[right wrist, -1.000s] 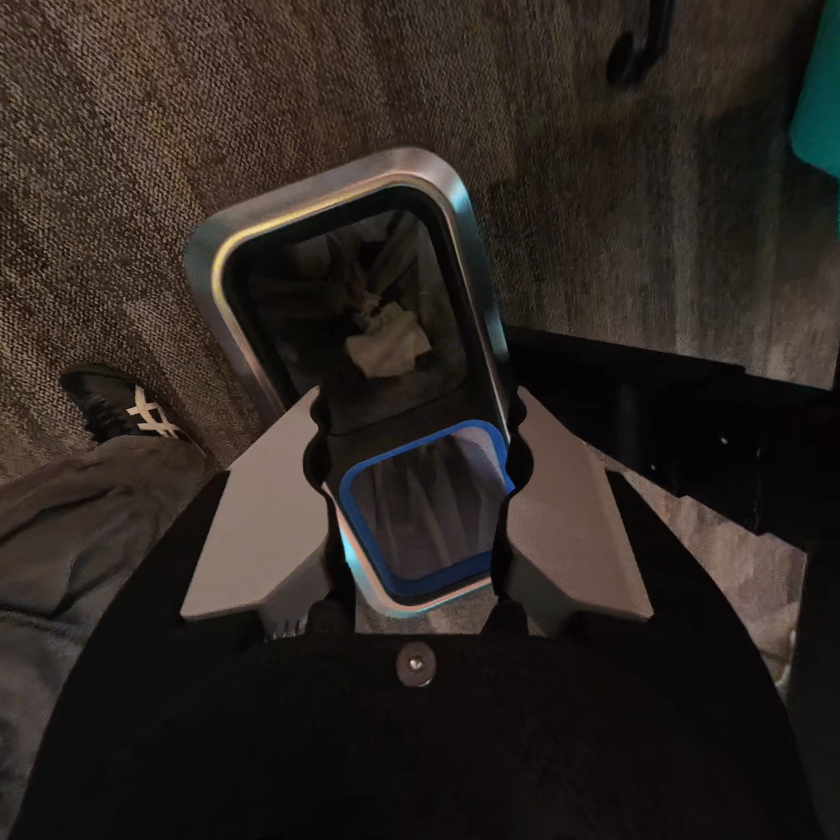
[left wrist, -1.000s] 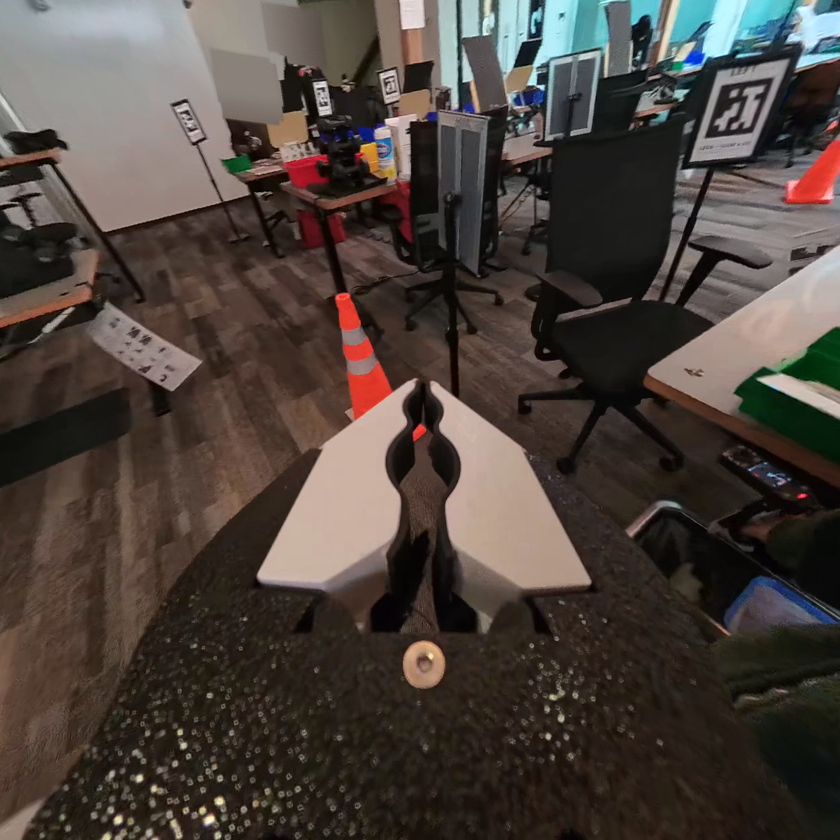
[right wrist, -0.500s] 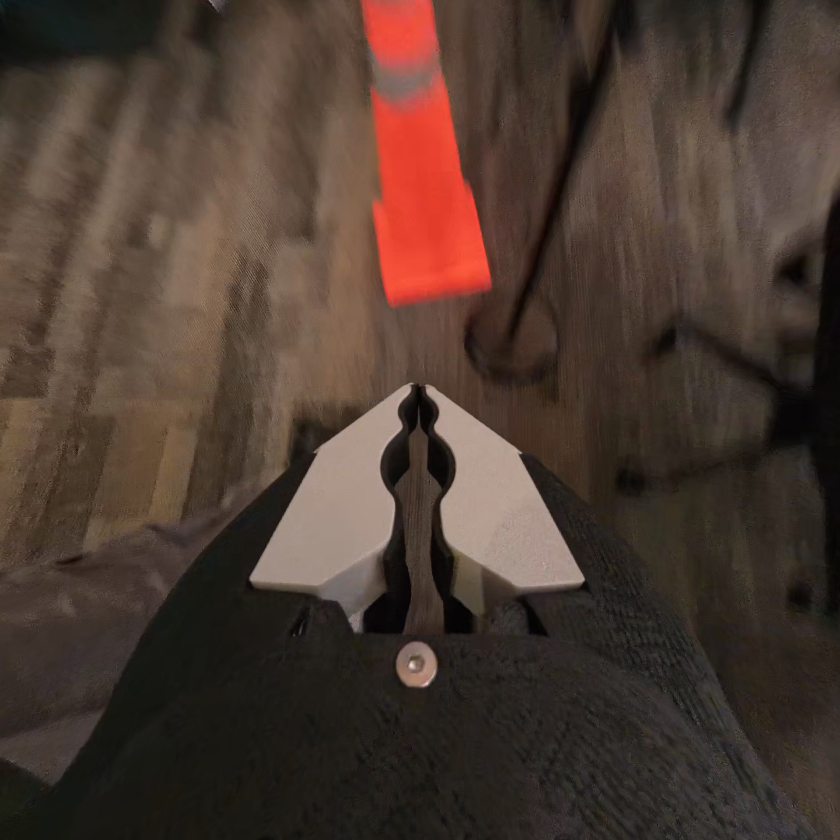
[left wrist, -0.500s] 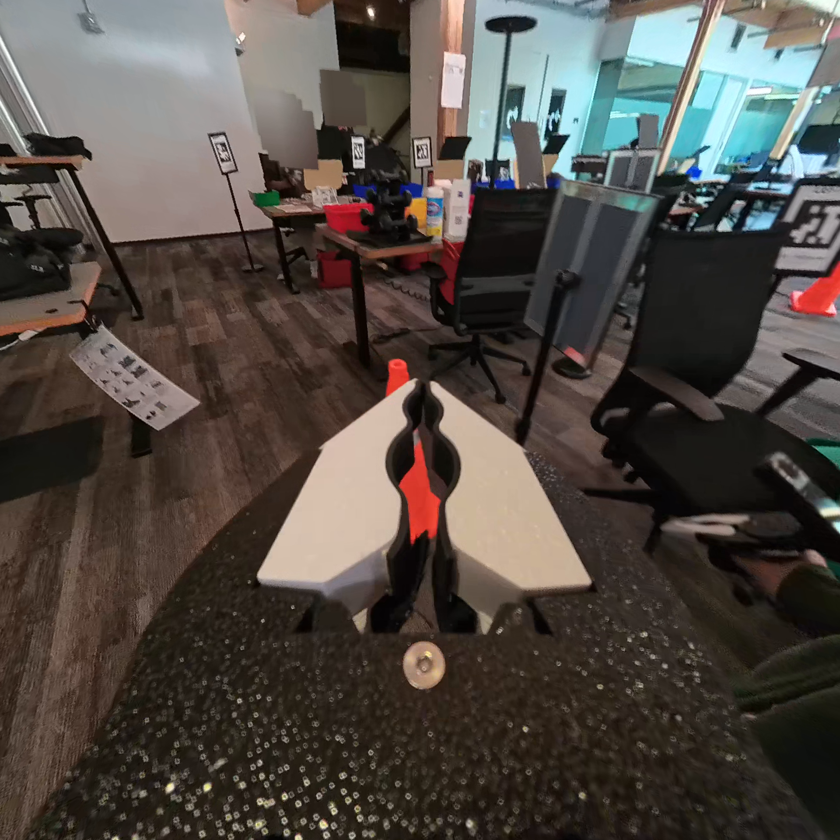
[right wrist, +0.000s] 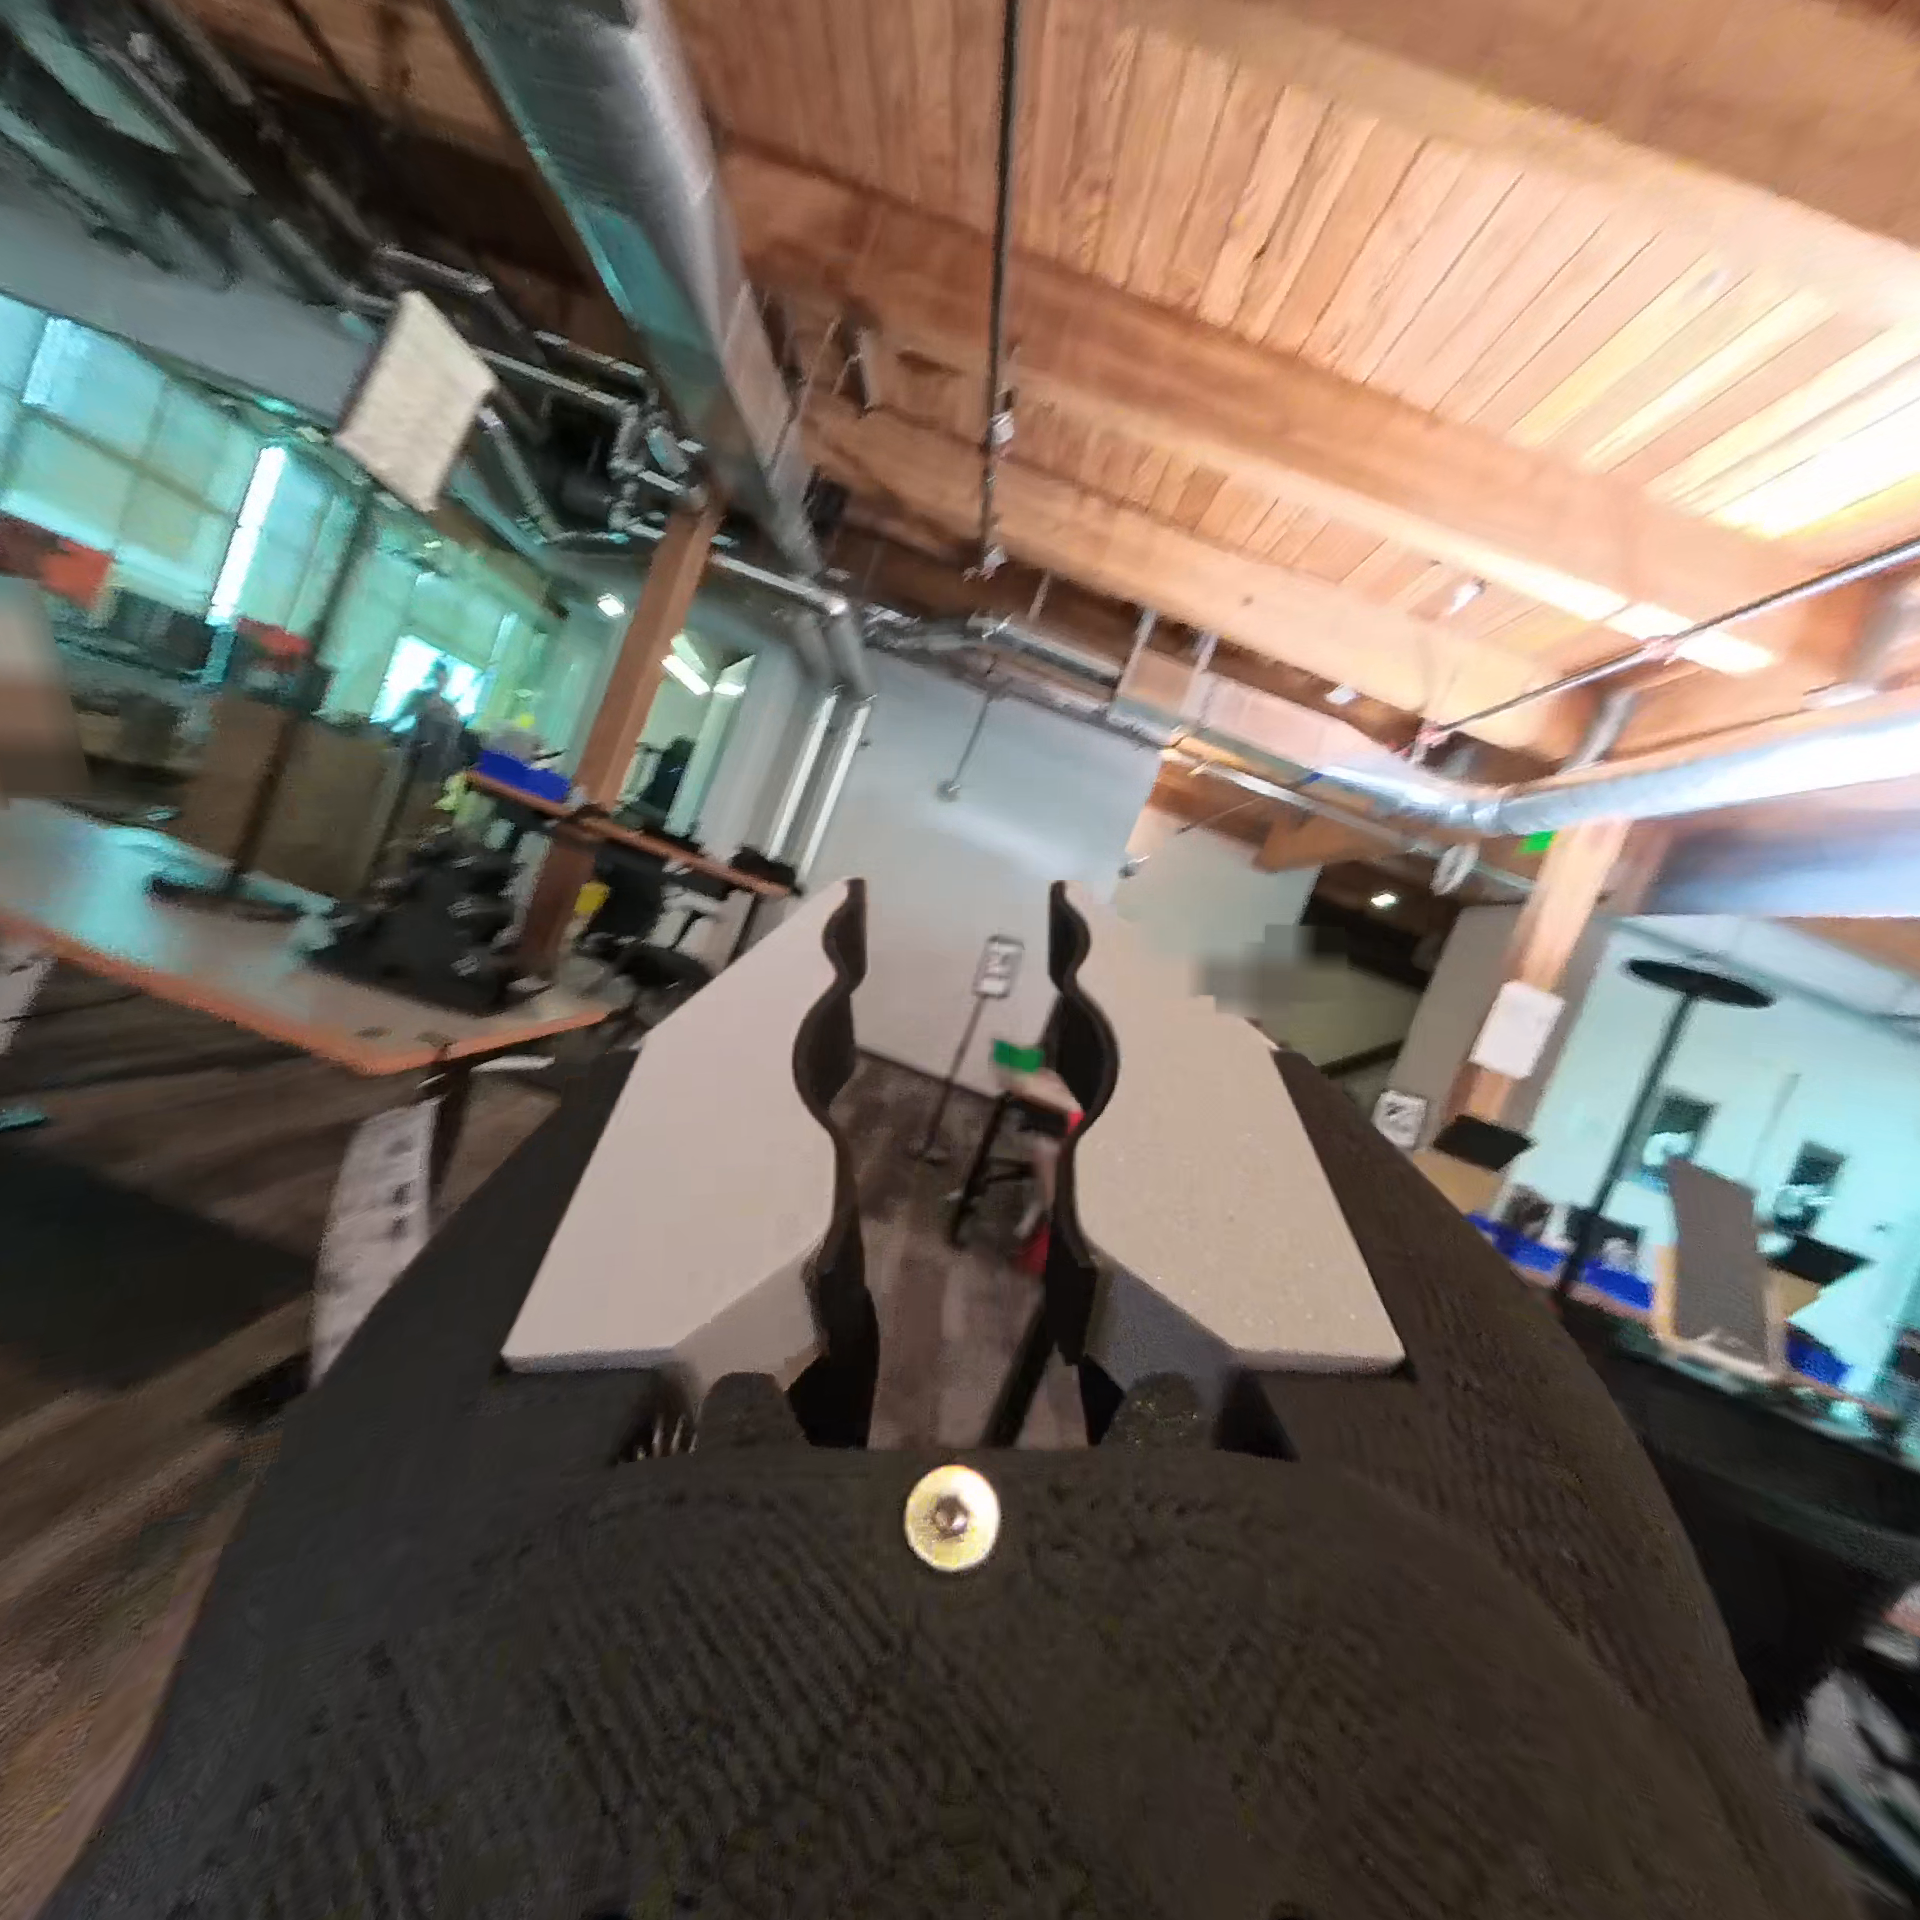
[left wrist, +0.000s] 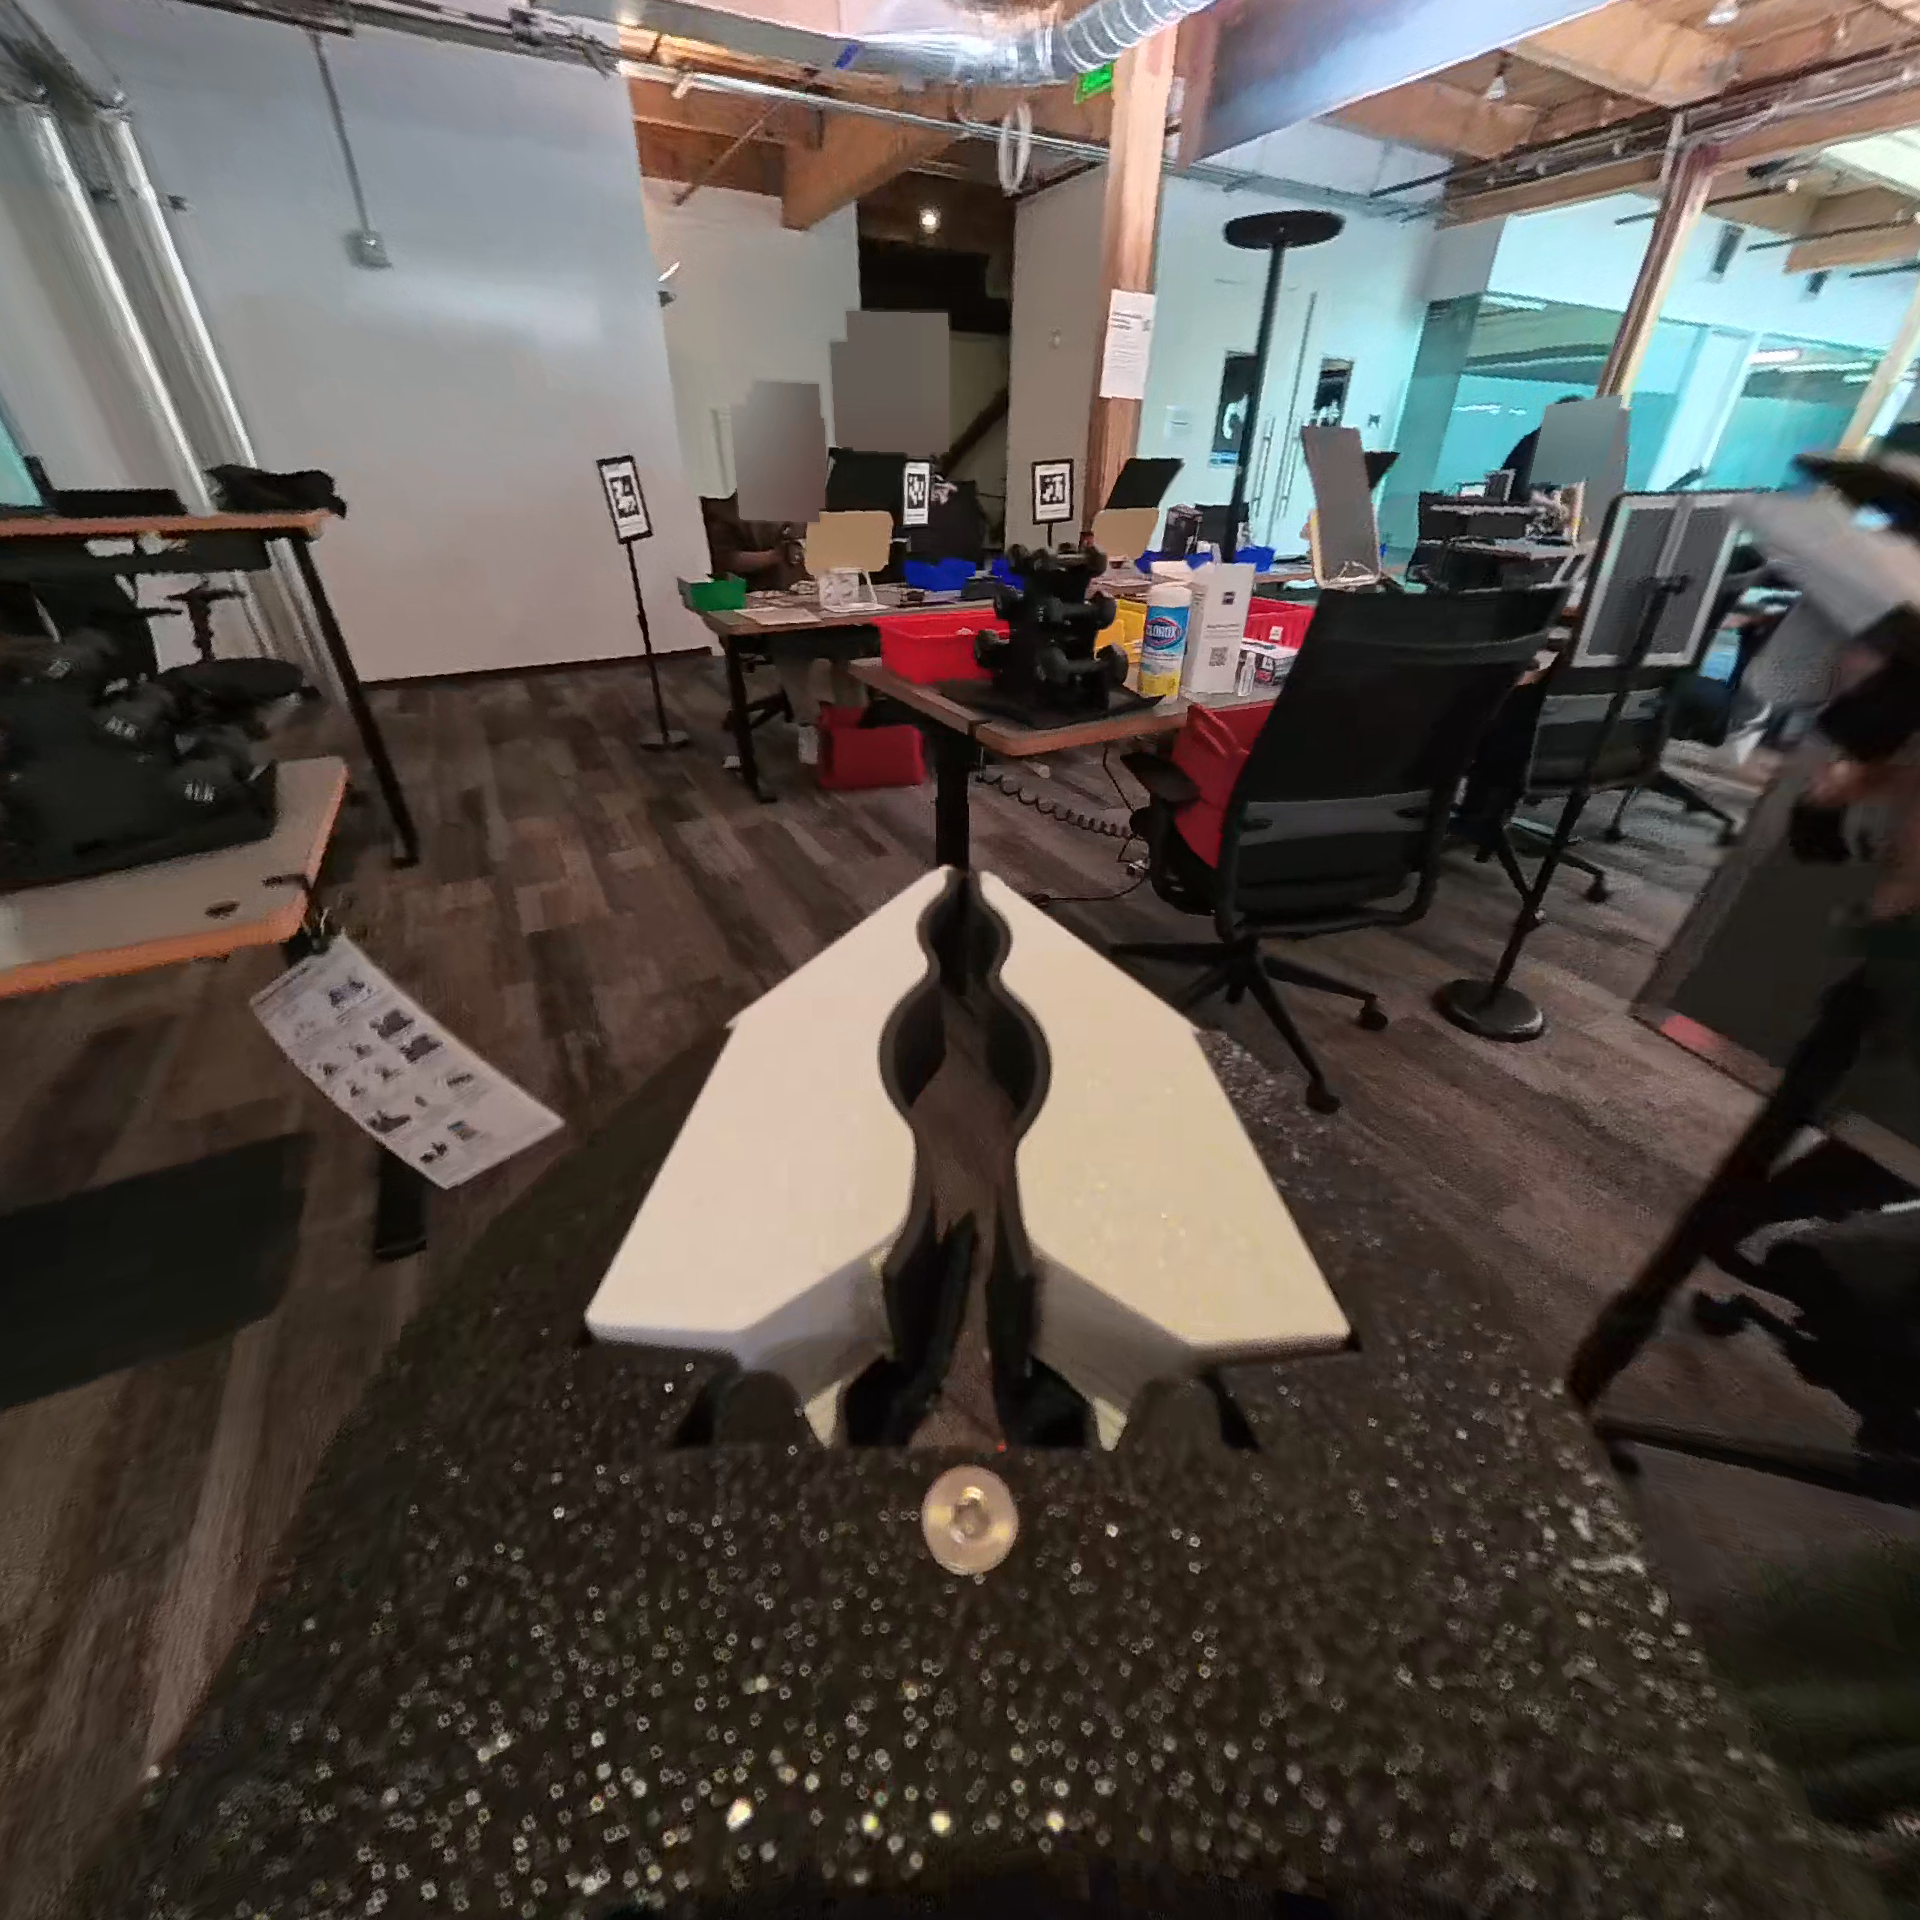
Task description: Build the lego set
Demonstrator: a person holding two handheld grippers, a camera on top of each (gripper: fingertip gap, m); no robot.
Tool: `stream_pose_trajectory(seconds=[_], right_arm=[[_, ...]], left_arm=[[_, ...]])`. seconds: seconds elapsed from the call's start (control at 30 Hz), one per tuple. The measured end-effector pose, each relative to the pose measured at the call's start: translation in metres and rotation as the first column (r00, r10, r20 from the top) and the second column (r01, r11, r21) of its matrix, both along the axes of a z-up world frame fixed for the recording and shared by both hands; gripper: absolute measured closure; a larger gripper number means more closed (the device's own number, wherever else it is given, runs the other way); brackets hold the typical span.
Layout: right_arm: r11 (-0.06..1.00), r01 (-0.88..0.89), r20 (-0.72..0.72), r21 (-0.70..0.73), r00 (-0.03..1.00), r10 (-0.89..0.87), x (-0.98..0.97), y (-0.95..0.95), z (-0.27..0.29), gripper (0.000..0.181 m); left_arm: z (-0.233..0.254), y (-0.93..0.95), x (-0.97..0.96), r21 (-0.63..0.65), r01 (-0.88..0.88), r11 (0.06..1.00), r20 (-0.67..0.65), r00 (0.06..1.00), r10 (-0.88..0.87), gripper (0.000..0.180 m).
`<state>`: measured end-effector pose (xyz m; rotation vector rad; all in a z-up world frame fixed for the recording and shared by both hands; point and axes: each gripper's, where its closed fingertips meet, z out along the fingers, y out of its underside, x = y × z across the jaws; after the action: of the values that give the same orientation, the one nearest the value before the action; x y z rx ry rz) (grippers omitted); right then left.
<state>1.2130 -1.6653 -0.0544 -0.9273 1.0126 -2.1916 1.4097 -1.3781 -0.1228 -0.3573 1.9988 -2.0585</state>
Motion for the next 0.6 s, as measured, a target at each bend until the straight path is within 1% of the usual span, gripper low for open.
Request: stream_pose_trajectory(seconds=[0.03, 0.1, 0.2, 0.27, 0.3, 0.37, 0.43, 0.5, 0.6], right_arm=[[0.999, 0.033, 0.033, -0.024, 0.999, -0.032, 0.009, -0.017, 0.009, 0.142], [0.994, 0.083, 0.095, -0.07, 0.993, -0.076, 0.03, -0.047, 0.026, 0.137], [0.974, 0.175, 0.147, -0.142, 0.977, -0.154, 0.07, -0.095, 0.042, 0.13], [0.953, 0.249, 0.209, -0.171, 0.955, -0.212, 0.095, -0.129, 0.053, 0.127], [0.947, 0.279, 0.232, -0.16, 0.943, -0.238, 0.11, -0.15, 0.058, 0.126], [0.954, 0.289, 0.201, -0.078, 0.942, -0.269, 0.149, -0.194, 0.061, 0.114], [0.958, 0.287, 0.178, -0.029, 0.944, -0.277, 0.189, -0.231, 0.061, 0.101], [0.959, 0.282, 0.155, 0.004, 0.948, -0.279, 0.232, -0.264, 0.058, 0.093], [0.968, 0.241, 0.08, 0.073, 0.966, -0.246, 0.303, -0.307, 0.048, 0.074]], left_arm=[[0.001, -0.018, 0.019, -0.006, 0.009, 1.0, 0.022, 1.0, -0.009, 0.18], [0.007, -0.055, 0.058, -0.039, 0.026, 0.999, 0.047, 0.999, -0.024, 0.179], [0.022, -0.107, 0.124, -0.098, 0.029, 0.995, 0.085, 0.996, -0.021, 0.174], [0.035, -0.141, 0.178, -0.136, -0.015, 0.991, 0.144, 0.989, 0.035, 0.171], [0.043, -0.157, 0.207, -0.159, -0.048, 0.986, 0.15, 0.986, 0.072, 0.167], [0.059, -0.195, 0.259, -0.174, -0.061, 0.983, 0.129, 0.988, 0.084, 0.145], [0.07, -0.229, 0.305, -0.163, -0.063, 0.985, 0.166, 0.982, 0.09, 0.126], [0.074, -0.253, 0.348, -0.161, -0.114, 0.98, 0.22, 0.964, 0.148, 0.113], [0.065, -0.281, 0.416, -0.166, -0.212, 0.963, 0.22, 0.944, 0.246, 0.091]])
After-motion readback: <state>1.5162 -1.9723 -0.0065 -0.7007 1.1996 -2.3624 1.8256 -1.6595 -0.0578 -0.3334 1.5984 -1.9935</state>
